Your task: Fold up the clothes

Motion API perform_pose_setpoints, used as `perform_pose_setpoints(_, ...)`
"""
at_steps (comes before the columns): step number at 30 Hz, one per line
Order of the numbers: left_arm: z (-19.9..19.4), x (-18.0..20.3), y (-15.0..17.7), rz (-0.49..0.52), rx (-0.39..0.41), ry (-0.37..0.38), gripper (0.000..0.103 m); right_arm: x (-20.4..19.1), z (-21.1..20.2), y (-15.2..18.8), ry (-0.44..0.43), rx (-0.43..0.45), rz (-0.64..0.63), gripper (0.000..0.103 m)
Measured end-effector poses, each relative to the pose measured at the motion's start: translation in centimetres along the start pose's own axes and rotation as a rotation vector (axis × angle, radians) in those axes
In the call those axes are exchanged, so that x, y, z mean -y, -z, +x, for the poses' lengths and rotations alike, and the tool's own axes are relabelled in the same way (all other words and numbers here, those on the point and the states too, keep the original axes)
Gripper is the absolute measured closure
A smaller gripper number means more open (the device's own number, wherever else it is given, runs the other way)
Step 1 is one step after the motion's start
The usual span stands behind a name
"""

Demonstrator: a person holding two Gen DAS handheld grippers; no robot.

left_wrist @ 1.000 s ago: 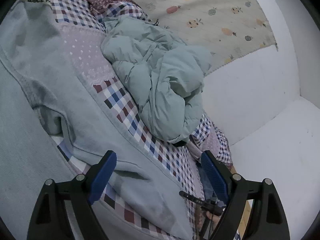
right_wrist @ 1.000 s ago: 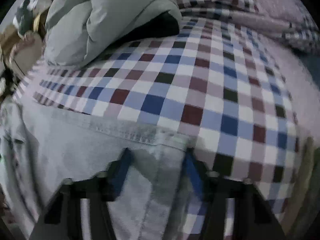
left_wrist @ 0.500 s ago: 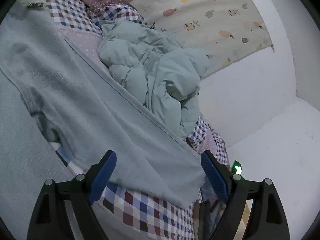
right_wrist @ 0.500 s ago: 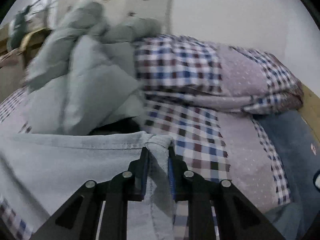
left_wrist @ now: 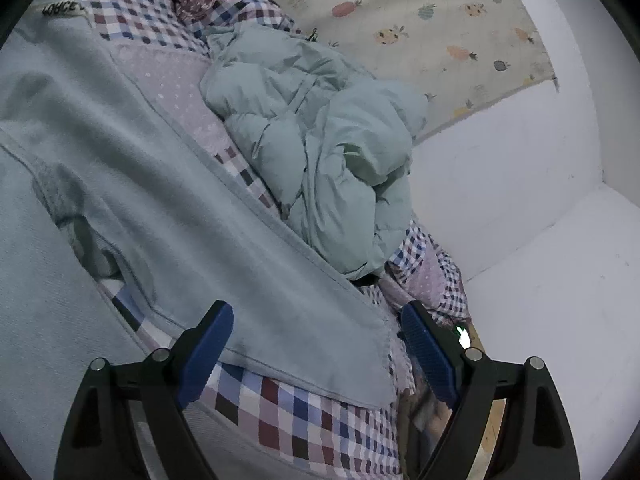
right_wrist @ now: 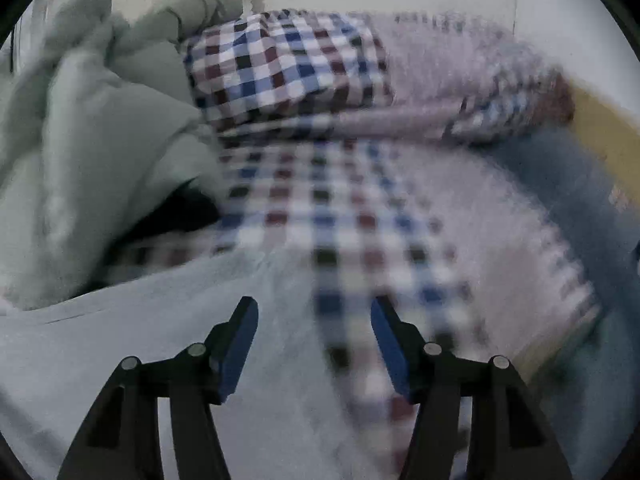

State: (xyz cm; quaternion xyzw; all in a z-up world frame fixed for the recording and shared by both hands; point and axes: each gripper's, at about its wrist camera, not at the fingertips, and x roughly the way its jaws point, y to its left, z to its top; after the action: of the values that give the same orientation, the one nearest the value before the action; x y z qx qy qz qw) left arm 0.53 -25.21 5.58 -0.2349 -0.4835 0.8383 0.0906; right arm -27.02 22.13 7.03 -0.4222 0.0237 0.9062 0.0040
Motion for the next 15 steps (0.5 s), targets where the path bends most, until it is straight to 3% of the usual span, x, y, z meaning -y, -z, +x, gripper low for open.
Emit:
perform_pose_setpoints(3, 0.1, -0.2, 0.1, -0.008, -0.01, -0.021, 0.014, 2.3, -1.7, 3.5, -0.064, -0.059, 0.058, 0.04)
perform_pose_setpoints(9, 0.3, -0.1, 0.5, -0.004, -0.031, -0.032, 0.014, 6.4, -1.1, 8.8, -0.076, -0.184, 0.158, 0.04)
perform_pose_setpoints(11, 0.4, 0.2, 0.7, 0.007, -0.035, -0.036, 0.014, 6.9, -0.7, 9.2, -0.095, -0.193, 0.164, 0.04)
perform_pose_setpoints(15, 0.3, 0.3, 0.8, 0.023, -0.032, -0.053, 0.014, 7.0, -0.6, 9.4, -0.084, -0.187, 0.115, 0.051)
